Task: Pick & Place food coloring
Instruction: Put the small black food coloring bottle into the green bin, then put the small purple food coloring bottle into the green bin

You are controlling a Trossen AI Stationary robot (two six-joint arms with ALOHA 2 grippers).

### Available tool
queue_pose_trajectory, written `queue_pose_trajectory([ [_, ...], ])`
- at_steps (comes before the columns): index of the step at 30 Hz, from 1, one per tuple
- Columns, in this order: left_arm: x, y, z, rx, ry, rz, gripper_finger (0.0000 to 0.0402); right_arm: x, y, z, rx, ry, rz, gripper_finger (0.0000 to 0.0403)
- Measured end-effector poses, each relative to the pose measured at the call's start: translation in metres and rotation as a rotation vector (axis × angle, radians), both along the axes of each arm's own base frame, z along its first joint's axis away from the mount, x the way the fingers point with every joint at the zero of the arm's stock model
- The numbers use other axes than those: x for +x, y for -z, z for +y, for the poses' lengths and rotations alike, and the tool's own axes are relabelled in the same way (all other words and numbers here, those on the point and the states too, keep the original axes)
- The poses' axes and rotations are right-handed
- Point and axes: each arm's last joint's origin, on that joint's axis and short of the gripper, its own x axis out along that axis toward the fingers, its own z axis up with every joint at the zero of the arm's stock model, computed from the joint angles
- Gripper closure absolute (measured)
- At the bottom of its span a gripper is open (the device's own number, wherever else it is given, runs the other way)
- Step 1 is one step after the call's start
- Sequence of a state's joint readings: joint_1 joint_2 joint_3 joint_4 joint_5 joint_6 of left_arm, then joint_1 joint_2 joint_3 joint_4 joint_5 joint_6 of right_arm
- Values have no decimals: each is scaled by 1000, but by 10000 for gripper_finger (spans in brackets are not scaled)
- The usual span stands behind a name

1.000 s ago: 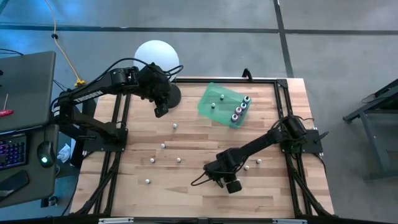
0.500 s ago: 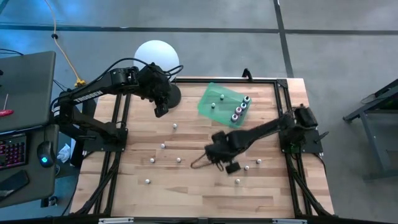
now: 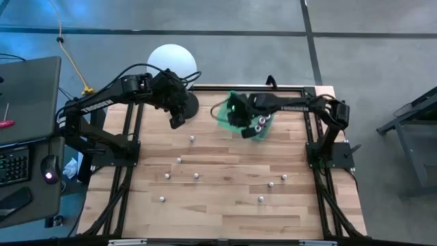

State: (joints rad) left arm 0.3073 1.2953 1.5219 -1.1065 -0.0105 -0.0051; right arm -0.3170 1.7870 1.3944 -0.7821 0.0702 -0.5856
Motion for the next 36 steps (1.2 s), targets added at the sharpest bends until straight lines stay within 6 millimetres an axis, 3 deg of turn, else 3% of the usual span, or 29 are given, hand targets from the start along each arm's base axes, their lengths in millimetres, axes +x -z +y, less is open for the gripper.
queue_pose_trajectory([
  [3, 0, 0, 0, 0, 0, 1, 241, -11, 8, -21, 97, 33, -14, 342],
  [6, 0, 0, 0, -1, 0, 2, 241, -19, 22, -29, 113, 46, -5, 335],
  [20, 0, 0, 0, -1, 0, 4, 241, -36, 58, -28, 138, 35, 47, 324],
  [36, 0, 0, 0, 0, 0, 3, 241, -32, 58, -25, 107, 42, 28, 261],
])
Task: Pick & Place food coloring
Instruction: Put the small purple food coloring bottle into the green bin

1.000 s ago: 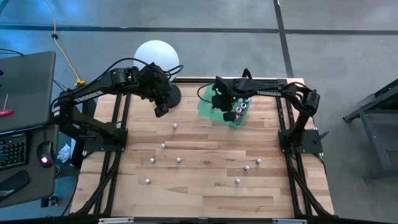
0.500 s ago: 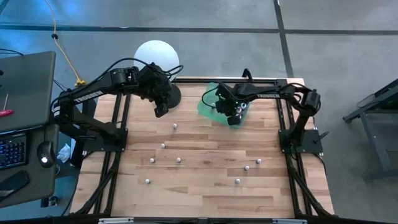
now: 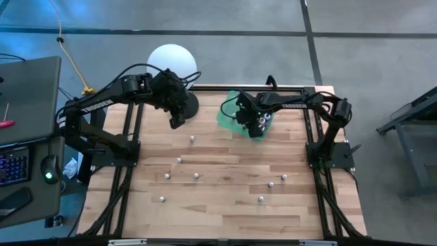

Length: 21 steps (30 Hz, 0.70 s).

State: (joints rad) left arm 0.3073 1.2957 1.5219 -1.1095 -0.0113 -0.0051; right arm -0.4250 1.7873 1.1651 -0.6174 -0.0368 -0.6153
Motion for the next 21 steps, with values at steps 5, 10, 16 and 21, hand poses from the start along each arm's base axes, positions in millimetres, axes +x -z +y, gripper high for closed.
queue_pose_trajectory([
  [5, 0, 0, 0, 0, 0, 0, 241, 16, -27, 18, -64, -44, 14, 254],
  [10, 0, 0, 0, 0, 0, 0, 241, 34, -68, 54, -20, -45, 7, 265],
  [16, 0, 0, 0, -1, 0, 2, 241, 41, -104, 127, 93, -52, 35, 280],
  [21, -3, 2, -1, -11, 0, 33, 241, 22, -94, 183, 185, 18, 215, 283],
])
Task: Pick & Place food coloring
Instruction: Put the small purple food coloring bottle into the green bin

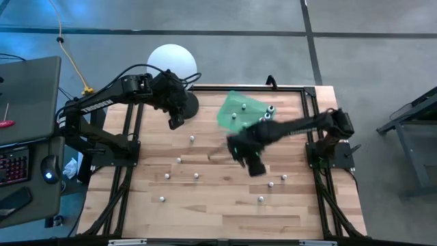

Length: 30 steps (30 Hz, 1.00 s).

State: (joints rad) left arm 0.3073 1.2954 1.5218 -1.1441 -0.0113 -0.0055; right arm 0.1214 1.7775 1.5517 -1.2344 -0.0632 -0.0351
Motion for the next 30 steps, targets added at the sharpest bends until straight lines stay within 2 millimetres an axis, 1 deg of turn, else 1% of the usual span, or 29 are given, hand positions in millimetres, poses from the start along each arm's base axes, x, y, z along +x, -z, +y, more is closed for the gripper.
queue_pose_trajectory([
  [2, -1, 1, 0, -5, 0, 17, 241, -13, 12, 16, 19, 66, 108, 285],
  [5, -2, 2, -1, -10, 0, 34, 241, -36, 30, 37, 31, 152, 185, 291],
  [7, -3, 3, -1, -13, 0, 41, 241, -54, 42, 47, 13, 191, 237, 296],
  [10, -3, 2, -1, -11, 0, 38, 241, -80, 56, 54, -16, 220, 289, 300],
  [14, -2, 2, -1, -9, -1, 33, 241, -105, 71, 55, -1, 266, 286, 301],
  [17, -2, 2, -1, -9, -1, 32, 241, -119, 84, 53, 44, 293, 274, 298],
  [20, -2, 2, -1, -11, -7, 23, 241, -126, 96, 49, 84, 302, 246, 297],
  [24, 0, 1, 0, -17, -22, 3, 241, -135, 111, 45, 71, 292, 227, 297],
  [28, 0, 0, 0, -16, -22, -2, 241, -142, 130, 43, 90, 274, 208, 299],
  [30, 0, 0, 0, -15, -22, -3, 241, -143, 135, 42, 112, 270, 194, 303],
])
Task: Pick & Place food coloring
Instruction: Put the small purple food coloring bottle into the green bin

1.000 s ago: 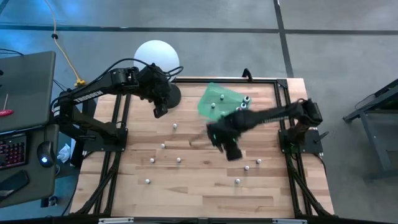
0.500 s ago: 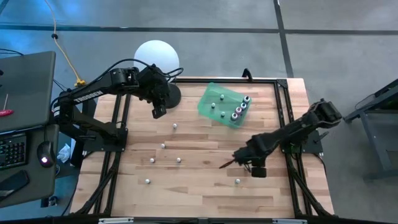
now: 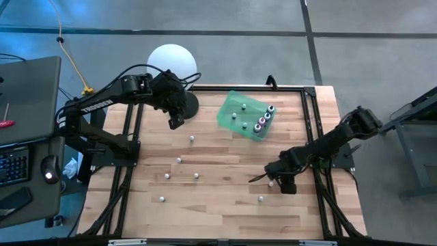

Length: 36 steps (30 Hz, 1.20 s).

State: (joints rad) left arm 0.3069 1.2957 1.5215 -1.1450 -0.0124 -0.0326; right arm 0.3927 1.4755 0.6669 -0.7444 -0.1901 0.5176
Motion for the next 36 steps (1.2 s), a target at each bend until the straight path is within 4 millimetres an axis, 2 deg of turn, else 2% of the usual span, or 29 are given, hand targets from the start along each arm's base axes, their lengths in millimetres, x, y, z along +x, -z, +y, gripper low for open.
queue_pose_trajectory([
  [4, 0, 0, 0, 0, -1, -1, 241, -2, 3, -1, -1, -3, -8, 319],
  [9, 1, -1, 1, 8, -4, -14, 241, 2, -8, -3, 19, 8, -39, 334],
  [15, 4, -4, 2, 23, -4, -58, 241, 27, -62, -12, -8, 3, -163, 328],
  [19, 5, -5, 2, 28, -3, -68, 241, 60, -117, -32, -225, -84, -422, 332],
  [23, 5, -4, 2, 29, -4, -67, 241, 85, -169, -69, -400, -72, -635, 328],
  [25, 5, -4, 2, 28, -4, -67, 241, 91, -185, -92, -430, -57, -663, 322],
  [27, 5, -4, 2, 28, -4, -67, 241, 98, -193, -118, -427, -61, -667, 321],
  [31, 5, -4, 2, 28, -4, -67, 241, 117, -183, -169, -427, -56, -569, 322],
  [36, 5, -4, 2, 32, 0, -65, 241, 131, -146, -230, -382, -92, -244, 320],
])
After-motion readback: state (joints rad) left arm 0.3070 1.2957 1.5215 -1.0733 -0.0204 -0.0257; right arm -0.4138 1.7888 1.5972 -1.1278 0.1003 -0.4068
